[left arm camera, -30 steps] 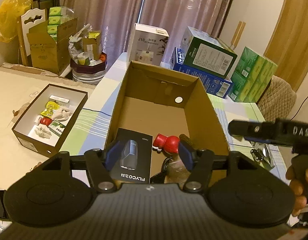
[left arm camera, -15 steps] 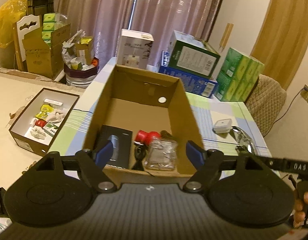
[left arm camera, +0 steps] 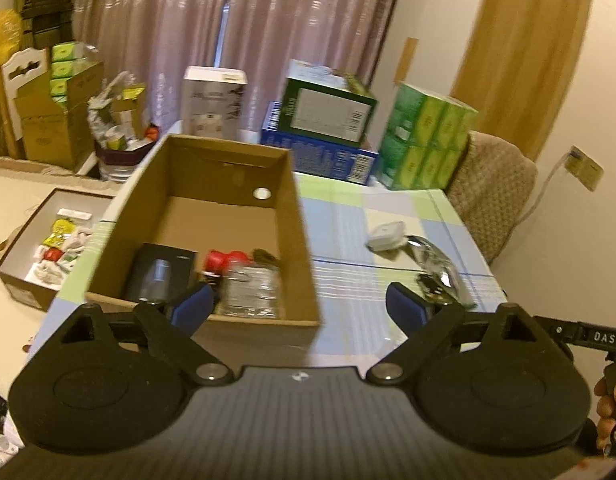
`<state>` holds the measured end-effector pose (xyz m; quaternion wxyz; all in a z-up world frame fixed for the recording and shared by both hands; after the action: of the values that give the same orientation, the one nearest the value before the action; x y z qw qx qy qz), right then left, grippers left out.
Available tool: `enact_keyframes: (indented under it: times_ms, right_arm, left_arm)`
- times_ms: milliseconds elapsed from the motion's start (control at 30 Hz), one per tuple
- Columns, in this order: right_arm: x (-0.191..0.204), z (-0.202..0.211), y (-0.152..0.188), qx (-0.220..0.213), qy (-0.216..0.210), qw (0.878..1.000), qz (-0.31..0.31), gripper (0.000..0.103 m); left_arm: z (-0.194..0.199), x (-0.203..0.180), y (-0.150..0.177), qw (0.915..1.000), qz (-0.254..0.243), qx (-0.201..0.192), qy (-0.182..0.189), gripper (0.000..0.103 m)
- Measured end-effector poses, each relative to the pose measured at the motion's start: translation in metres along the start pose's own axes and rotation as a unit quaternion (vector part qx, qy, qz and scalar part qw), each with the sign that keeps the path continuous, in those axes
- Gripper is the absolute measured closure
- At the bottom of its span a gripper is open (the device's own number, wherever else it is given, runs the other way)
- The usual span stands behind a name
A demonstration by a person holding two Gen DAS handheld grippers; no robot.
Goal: Organize objects
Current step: 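Move both open tools back over the table items, then grasp the cotton swab bag with the left tool while the right tool grasps the silver foil bag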
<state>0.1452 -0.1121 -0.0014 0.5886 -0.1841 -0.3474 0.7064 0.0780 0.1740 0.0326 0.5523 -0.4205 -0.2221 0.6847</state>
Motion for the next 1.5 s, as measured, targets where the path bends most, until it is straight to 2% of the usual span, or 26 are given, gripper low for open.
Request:
enact_keyframes:
  times_ms: [200,400,967,1200,1267,1400,1500]
  right_arm:
    - [-0.039,0.012,0.003,-0.009,0.024,0.999,-0.021,0.019]
    - [-0.067,0.017,0.005,-0.013,0.034,0.999,-0.038,0.019]
    - [-0.121,-0.013,0.004,0.000,0.064,0.997,-0.029,0.019]
    - [-0.134,-0.040,0.002,0.013,0.076,0.997,-0.032,0.019]
    - [-0.136,-0.048,0.001,0.016,0.077,0.996,-0.032,0.019]
    - [-0.137,-0.063,-0.003,0.020,0.079,0.996,-0.025,0.019]
    - [-0.138,-0.071,-0.006,0.015,0.087,0.996,-0.027,0.019]
  left_arm:
    - [-0.013,-0.043,0.011,0.9991,-0.025,0.016,0.029,0.003]
    - [-0.037,-0.075,0.034,0.9973,-0.035,0.049,0.042,0.003]
    - [-0.130,-0.106,0.085,0.9900,0.007,0.124,0.067,0.004]
    - [-0.173,-0.113,0.100,0.9839,0.008,0.163,0.073,0.016]
    - [-0.185,-0.113,0.103,0.9825,0.016,0.168,0.077,0.017]
    - [-0.205,-0.110,0.108,0.9802,0.025,0.179,0.081,0.032]
    - [-0.219,-0.108,0.110,0.9774,0.035,0.189,0.089,0.033]
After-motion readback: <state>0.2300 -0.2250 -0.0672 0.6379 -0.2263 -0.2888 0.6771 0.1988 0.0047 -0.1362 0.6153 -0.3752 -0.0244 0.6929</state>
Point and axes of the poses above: each gripper's, at about its wrist camera, not at the fingertips, and z roughly against the way its jaws point, x to its left, y to its underside, the point moved 6 cm from there along -z, roughly the way its jaws point, and after that the axes turned 12 degrees about y, right-handed, at the moved point
